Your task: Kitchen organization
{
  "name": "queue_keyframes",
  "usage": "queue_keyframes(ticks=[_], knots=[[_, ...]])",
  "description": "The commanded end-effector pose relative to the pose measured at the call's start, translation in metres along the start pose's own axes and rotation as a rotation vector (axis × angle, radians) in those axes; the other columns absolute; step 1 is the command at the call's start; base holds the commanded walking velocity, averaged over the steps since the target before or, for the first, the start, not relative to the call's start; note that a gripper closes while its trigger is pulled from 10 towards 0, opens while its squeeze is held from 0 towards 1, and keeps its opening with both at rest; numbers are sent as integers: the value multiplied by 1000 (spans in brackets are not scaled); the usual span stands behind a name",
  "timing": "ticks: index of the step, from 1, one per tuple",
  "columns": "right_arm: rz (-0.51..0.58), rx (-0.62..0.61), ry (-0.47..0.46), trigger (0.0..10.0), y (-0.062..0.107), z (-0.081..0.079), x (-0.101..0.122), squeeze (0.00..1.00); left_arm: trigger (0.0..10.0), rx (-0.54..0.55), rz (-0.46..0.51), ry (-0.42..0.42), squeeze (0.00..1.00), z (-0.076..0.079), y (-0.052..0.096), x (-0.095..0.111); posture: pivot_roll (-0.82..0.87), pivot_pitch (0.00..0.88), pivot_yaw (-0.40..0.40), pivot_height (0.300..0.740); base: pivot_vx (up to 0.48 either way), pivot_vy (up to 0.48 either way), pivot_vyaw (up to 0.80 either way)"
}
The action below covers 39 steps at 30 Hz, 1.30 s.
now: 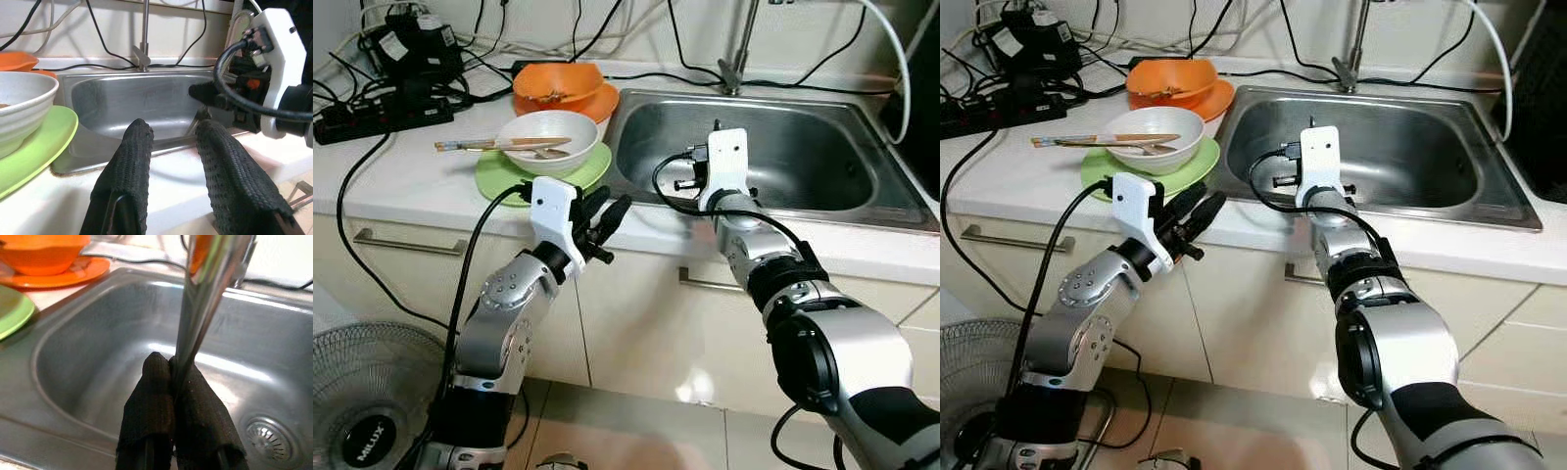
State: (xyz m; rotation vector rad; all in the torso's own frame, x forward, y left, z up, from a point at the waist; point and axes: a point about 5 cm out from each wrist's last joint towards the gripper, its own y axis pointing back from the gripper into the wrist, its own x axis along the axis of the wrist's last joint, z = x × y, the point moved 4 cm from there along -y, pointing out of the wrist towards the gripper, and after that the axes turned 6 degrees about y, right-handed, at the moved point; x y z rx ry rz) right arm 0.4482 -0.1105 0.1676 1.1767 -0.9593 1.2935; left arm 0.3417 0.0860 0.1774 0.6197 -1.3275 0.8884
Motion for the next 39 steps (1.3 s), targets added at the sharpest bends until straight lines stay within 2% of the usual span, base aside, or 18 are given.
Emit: queue_keyframes(ticks=[1, 15, 39], knots=[[-13, 20, -12, 10000, -1, -5, 0, 0, 10000, 2, 6, 4, 0, -2, 0, 2, 226, 30, 17, 740, 0, 0, 0], [-17, 21, -11, 10000, 0, -6, -2, 0, 10000, 5, 11, 7, 0, -2, 0, 1, 225, 32, 16, 740, 0, 0, 0], [-22, 12, -13, 10000, 0, -3, -4, 0, 10000, -1, 17, 4, 0, -2, 0, 2, 219, 31, 23, 740, 274, 0, 0]])
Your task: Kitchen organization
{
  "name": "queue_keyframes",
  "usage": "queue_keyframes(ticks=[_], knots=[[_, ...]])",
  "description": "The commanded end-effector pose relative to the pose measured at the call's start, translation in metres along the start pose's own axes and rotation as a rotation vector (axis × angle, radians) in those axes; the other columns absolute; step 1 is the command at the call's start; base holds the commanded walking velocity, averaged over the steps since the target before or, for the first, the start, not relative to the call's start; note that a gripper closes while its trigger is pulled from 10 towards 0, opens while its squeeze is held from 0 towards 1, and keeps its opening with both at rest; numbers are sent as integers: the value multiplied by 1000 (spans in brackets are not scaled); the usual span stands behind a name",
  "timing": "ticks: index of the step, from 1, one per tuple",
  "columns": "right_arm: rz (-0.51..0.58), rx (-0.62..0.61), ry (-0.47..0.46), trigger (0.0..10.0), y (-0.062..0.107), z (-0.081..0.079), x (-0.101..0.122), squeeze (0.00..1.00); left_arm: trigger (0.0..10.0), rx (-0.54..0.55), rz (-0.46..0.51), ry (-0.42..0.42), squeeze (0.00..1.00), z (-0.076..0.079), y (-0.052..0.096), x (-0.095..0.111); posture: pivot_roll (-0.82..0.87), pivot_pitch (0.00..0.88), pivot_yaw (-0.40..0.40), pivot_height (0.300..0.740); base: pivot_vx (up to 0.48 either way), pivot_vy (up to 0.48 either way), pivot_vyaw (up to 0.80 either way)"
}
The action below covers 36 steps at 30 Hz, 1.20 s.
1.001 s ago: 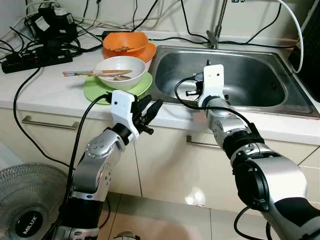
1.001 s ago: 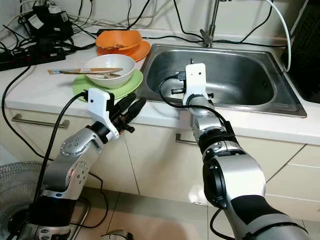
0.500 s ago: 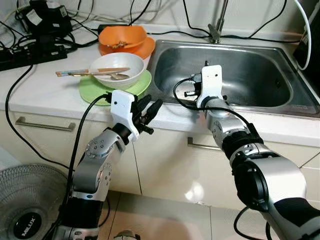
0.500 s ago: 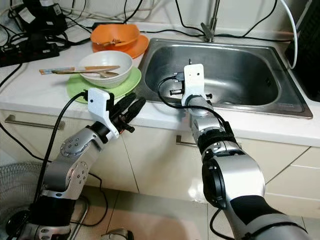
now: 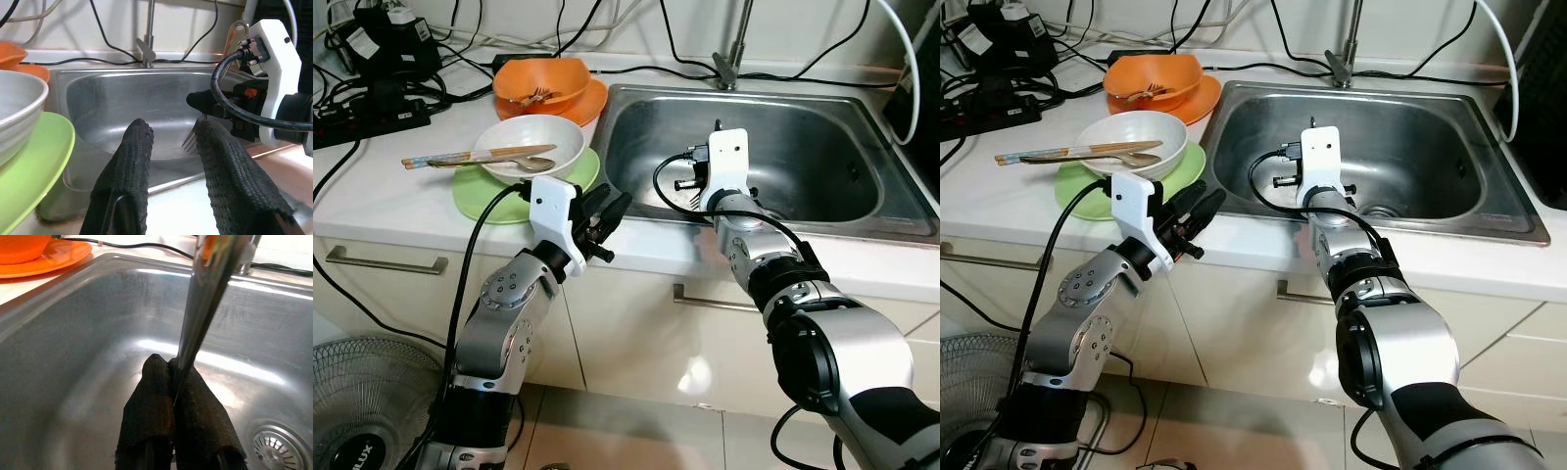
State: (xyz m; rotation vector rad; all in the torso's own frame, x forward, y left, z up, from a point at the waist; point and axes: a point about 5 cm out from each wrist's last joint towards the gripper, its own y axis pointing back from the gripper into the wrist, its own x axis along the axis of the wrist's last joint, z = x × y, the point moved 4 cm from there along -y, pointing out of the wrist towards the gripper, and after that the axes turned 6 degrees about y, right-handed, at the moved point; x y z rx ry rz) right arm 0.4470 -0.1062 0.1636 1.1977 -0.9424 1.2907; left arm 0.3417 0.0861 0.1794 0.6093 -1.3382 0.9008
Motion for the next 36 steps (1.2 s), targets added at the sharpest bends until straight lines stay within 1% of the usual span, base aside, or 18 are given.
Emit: queue_keyframes(ticks=[1, 36], knots=[[-7, -6, -10, 10000, 0, 2, -1, 0, 10000, 0, -1, 8, 0, -2, 0, 0, 219, 31, 23, 740, 285, 0, 0], [-13, -18, -15, 10000, 0, 5, -4, 0, 10000, -10, 10, 13, 0, -1, -1, 1, 212, 31, 31, 740, 308, 0, 0]])
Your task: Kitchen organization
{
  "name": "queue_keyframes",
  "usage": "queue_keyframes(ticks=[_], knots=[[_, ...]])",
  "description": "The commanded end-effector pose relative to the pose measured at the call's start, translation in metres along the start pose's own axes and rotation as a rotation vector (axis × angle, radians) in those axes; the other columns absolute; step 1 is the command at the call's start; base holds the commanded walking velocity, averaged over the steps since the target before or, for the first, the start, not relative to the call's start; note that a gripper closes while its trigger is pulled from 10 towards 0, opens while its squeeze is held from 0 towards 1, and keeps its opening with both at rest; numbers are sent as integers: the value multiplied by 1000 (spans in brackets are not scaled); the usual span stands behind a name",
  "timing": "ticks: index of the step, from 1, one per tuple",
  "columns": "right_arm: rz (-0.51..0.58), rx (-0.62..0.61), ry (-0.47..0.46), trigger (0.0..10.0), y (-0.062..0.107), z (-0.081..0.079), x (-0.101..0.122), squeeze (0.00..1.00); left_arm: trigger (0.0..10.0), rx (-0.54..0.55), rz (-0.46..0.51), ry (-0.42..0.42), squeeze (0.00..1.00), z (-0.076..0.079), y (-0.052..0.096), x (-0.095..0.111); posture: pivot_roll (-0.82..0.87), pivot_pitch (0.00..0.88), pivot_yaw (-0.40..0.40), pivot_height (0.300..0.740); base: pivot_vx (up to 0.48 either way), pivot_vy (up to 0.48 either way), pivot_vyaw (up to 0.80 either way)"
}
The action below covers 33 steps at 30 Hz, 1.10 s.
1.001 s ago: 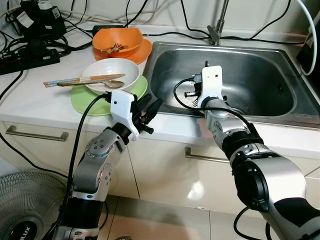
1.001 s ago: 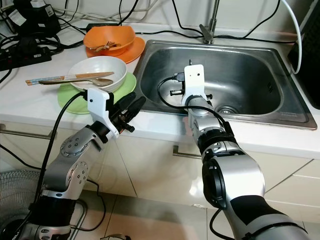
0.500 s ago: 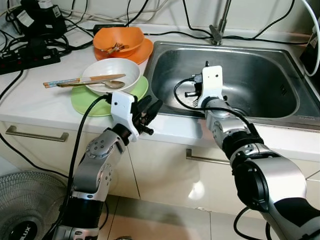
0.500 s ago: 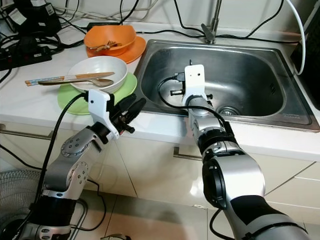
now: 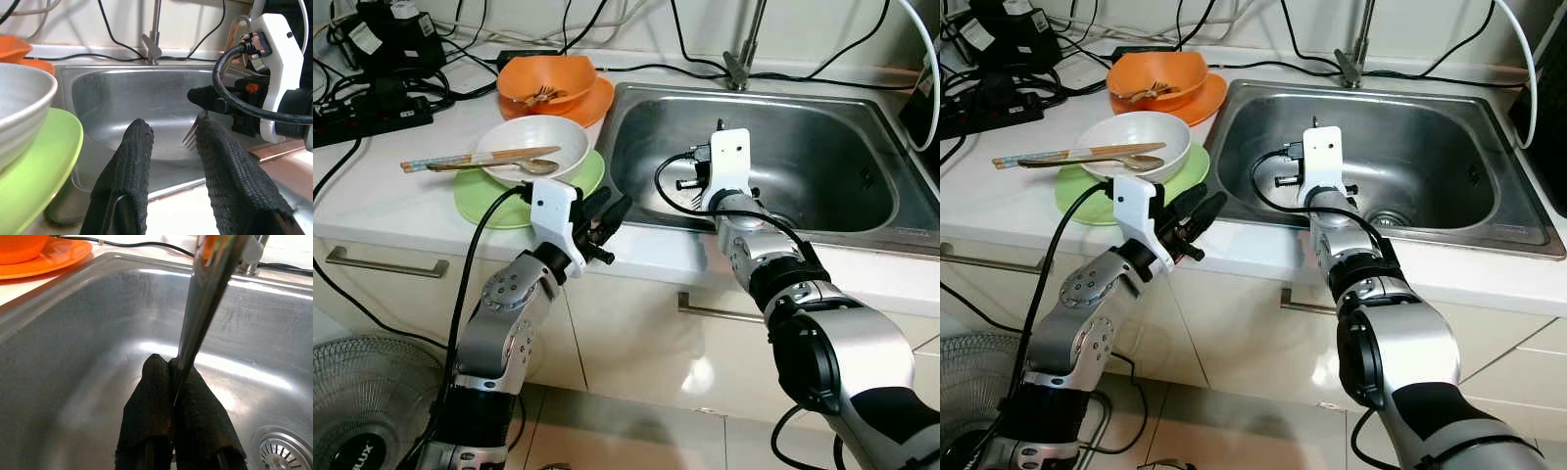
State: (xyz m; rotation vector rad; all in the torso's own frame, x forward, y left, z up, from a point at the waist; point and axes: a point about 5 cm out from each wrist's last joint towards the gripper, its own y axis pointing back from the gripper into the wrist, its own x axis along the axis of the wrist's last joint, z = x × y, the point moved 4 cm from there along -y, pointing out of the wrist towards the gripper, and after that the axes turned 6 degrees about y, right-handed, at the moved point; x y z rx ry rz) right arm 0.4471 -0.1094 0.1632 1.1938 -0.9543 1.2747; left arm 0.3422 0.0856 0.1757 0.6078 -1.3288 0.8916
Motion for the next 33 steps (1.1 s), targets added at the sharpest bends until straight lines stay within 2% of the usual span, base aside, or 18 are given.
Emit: queue_keyframes(ticks=[1, 8, 21, 33], knots=[[-10, -4, -6, 10000, 0, 2, -3, 0, 10000, -7, 21, 4, 0, -1, -1, 4, 212, 31, 30, 740, 480, 0, 0], [-10, -5, -6, 10000, 0, 2, -3, 0, 10000, -10, 21, -3, 0, 0, -1, 4, 213, 30, 29, 740, 480, 0, 0], [-16, -8, -7, 10000, 1, 3, -5, 0, 10000, -17, 46, 33, 0, 2, -2, 7, 209, 32, 32, 740, 0, 0, 0], [-18, -9, -9, 10000, 1, 3, -6, 0, 10000, -22, 45, 30, 0, 2, -2, 8, 208, 31, 36, 740, 0, 0, 0]])
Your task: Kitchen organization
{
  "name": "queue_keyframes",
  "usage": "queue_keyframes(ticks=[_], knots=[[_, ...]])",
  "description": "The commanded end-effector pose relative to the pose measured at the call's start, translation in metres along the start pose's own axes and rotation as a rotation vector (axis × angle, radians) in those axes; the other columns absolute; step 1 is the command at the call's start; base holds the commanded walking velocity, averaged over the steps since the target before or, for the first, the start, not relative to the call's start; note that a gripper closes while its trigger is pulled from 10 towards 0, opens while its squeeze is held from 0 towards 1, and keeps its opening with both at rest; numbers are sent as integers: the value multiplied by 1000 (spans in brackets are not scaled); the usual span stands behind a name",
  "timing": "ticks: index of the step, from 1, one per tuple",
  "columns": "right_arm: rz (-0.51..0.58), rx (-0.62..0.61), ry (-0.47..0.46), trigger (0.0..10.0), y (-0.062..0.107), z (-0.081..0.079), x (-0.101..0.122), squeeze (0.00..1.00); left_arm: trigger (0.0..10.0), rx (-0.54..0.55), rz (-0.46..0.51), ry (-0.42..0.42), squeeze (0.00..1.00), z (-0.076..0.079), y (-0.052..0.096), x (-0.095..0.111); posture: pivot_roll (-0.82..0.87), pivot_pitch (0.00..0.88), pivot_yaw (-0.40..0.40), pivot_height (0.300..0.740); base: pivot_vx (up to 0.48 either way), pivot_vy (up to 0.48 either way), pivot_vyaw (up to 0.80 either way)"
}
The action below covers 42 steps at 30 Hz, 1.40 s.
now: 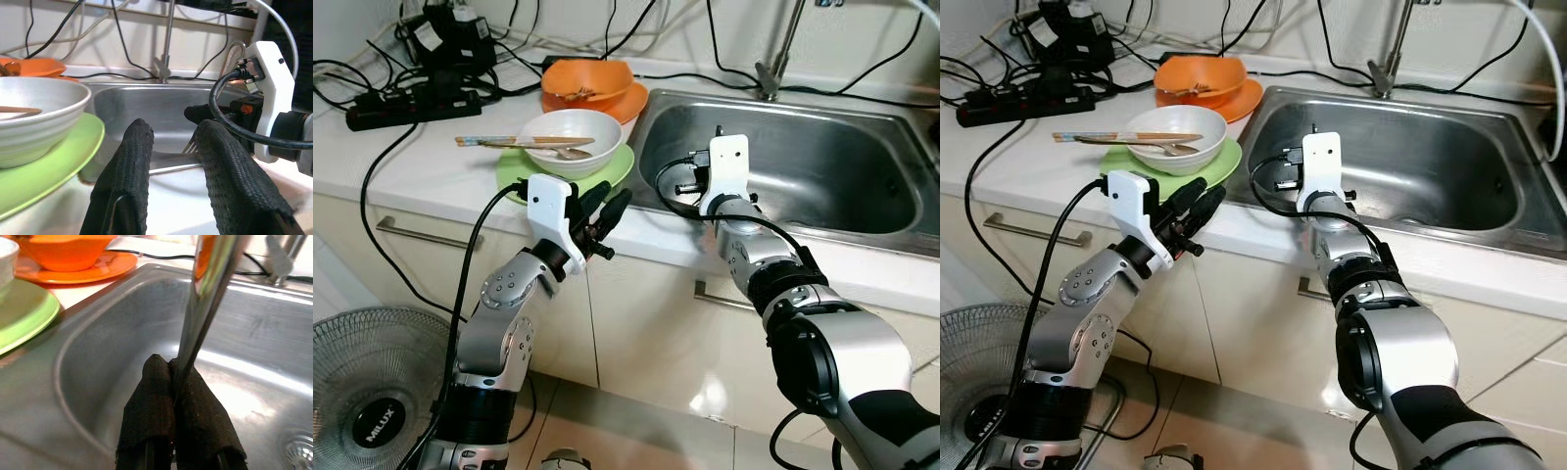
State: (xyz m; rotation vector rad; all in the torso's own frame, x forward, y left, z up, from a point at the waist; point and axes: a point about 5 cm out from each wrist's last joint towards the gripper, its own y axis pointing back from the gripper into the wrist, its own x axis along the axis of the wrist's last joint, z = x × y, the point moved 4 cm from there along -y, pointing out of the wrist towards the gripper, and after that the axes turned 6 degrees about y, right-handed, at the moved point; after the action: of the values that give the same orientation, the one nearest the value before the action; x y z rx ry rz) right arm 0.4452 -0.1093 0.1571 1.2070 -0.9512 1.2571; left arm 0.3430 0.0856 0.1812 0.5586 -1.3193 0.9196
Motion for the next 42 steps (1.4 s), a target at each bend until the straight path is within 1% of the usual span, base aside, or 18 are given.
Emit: queue_keyframes(ticks=[1, 6, 9, 40, 42], knots=[[-3, -10, 1, 10000, 0, 4, 0, 0, 10000, -9, 8, -3, 0, 1, 0, 3, 208, 31, 37, 740, 0, 0, 0], [-2, -13, -1, 10000, 0, 5, 0, 0, 10000, -4, 14, -11, 0, 0, -1, 4, 207, 28, 39, 740, 0, 0, 0], [-2, -15, -2, 10000, 0, 6, 0, 0, 10000, -5, 17, -13, 0, -1, -1, 5, 206, 26, 40, 740, 265, 0, 0], [-6, -26, -10, 10000, 0, 9, -2, 0, 10000, -16, 23, -18, 0, 1, -1, 6, 203, 29, 43, 740, 345, 0, 0], [-6, -25, -10, 10000, 0, 8, -2, 0, 10000, -20, 28, -11, 0, 2, -2, 6, 204, 29, 42, 740, 0, 0, 0]])
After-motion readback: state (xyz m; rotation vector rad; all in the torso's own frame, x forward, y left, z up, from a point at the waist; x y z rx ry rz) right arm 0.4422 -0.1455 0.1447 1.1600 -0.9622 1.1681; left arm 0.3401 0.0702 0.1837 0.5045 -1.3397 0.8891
